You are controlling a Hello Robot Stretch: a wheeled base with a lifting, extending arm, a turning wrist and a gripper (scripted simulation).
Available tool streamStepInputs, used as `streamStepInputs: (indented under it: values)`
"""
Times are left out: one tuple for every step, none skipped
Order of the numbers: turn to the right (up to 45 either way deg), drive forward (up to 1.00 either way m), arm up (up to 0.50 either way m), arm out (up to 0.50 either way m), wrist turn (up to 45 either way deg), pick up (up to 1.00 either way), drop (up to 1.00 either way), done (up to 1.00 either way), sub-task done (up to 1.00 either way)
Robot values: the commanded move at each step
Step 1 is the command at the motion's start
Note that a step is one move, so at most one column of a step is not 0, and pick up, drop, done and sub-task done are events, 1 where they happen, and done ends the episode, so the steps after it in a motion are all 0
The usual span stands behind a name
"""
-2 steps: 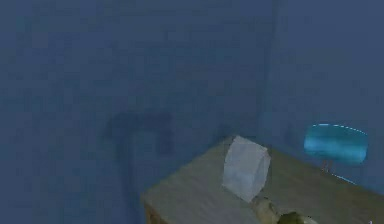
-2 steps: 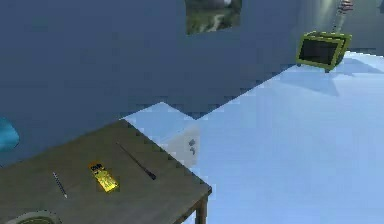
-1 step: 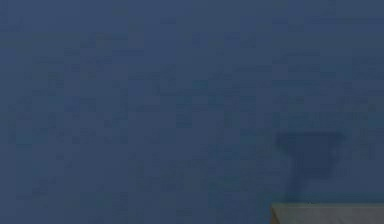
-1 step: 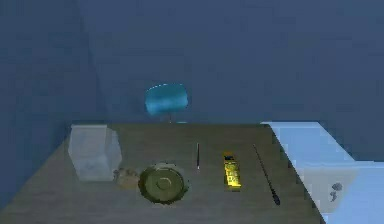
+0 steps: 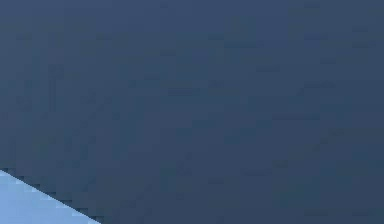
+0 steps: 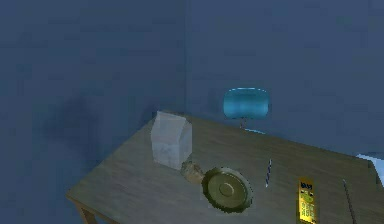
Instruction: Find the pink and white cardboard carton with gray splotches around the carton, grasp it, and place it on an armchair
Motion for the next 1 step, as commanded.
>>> streamStepInputs:
  values:
    - [0.0,0.0,0.5,0.0,0.0,0.0,0.0,0.0,0.0]
